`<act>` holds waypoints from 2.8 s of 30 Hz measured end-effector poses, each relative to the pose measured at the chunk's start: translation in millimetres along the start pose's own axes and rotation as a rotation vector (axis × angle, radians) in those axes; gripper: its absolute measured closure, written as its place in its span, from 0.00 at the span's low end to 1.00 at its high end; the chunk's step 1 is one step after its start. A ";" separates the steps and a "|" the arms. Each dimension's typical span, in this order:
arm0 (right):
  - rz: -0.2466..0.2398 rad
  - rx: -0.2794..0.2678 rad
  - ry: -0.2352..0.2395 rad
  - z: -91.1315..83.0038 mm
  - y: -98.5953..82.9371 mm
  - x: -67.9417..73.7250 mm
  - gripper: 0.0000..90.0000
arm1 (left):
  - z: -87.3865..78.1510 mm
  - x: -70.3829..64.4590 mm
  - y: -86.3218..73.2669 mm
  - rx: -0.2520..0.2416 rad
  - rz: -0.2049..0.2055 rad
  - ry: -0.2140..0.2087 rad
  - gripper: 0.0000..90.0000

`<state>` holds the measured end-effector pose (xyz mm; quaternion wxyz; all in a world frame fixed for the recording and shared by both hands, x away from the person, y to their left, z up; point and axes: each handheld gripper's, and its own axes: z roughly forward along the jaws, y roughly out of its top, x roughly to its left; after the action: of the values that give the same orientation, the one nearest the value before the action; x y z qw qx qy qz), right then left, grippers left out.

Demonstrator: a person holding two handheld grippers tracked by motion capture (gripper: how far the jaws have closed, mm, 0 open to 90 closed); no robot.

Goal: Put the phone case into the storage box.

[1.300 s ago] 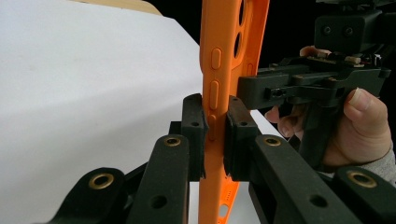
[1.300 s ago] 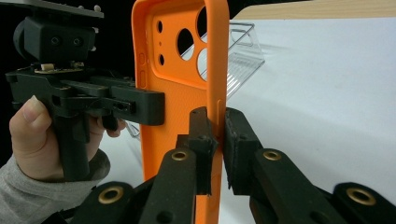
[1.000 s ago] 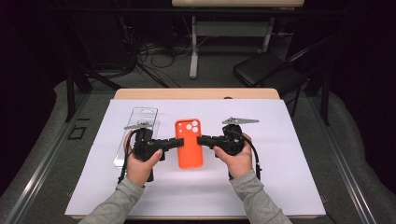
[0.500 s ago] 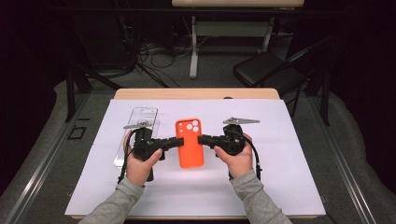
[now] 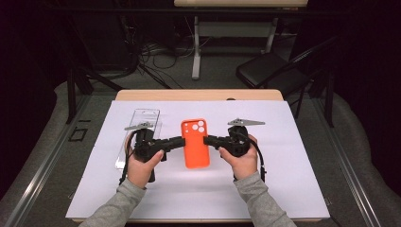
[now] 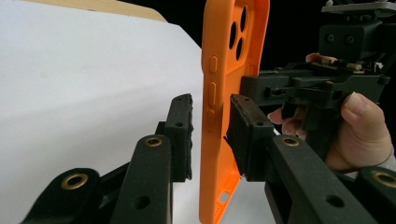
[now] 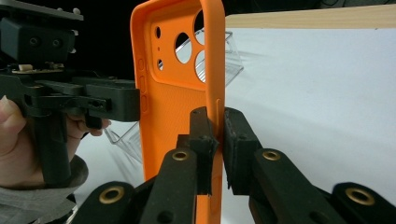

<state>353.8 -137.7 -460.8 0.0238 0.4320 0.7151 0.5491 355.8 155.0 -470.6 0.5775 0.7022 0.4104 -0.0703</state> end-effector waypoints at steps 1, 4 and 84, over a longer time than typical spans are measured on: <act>-0.001 0.000 -0.002 -0.1 0.0 -0.5 0.93 | 0.6 0.5 0.1 -0.004 -0.010 -0.010 0.76; -0.007 -0.003 -0.018 -0.7 -0.2 -2.0 0.93 | 0.9 1.6 0.7 -0.008 -0.016 -0.021 0.74; -0.118 0.040 -0.148 8.7 -12.2 4.4 0.93 | -5.7 -23.0 12.1 0.004 0.468 0.421 0.33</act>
<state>348.2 -128.6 -472.2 0.1003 0.4287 0.7463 0.4991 346.6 148.6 -446.5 0.4792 0.7778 0.3479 0.2106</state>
